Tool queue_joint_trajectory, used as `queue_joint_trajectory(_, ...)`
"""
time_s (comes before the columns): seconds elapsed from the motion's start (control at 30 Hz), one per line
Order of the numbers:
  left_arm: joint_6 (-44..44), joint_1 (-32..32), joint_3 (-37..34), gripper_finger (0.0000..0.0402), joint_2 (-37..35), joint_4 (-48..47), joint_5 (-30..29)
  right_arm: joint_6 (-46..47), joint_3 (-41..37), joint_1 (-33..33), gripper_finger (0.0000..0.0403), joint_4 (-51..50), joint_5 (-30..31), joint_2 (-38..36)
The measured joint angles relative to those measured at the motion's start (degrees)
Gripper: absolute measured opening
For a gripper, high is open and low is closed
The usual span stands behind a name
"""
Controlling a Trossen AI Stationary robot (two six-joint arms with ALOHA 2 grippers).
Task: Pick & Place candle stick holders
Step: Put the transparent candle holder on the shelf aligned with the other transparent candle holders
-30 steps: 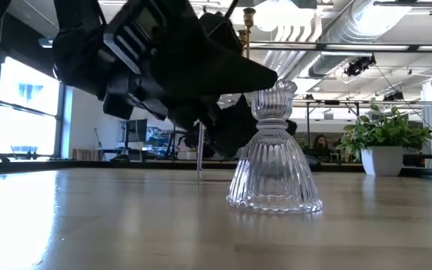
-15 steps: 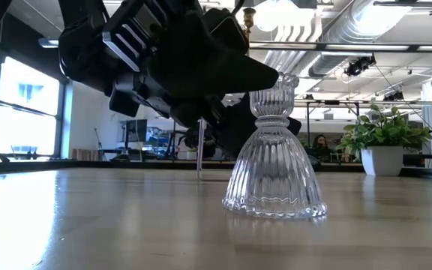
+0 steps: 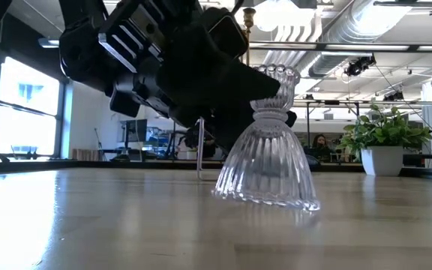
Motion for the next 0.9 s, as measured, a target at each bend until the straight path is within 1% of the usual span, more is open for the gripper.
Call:
queue_joint_trajectory(0.2, 0.0, 0.0, 0.0, 0.0125, 0.0, -0.2, -0.1, 0.0, 0.0, 0.0, 0.0175, 0.0, 0.0, 0.0)
queue_joint_trajectory(0.3, 0.0, 0.0, 0.0, 0.0116, 0.0, -0.5, 0.0, 0.0, 0.0, 0.0, 0.0175, 0.0, 0.0, 0.0)
queue_joint_trajectory(0.73, 0.0, 0.8, 0.0, 0.0106, 0.0, -0.2, 0.7, 0.0, 0.0, 0.0, 0.0175, -0.1, 0.0, 0.0)
queue_joint_trajectory(0.9, 0.6, 2.1, -0.1, 0.0106, -0.6, 0.3, 2.6, 0.7, 0.0, 0.0, 0.0175, -0.1, 0.0, 0.0)
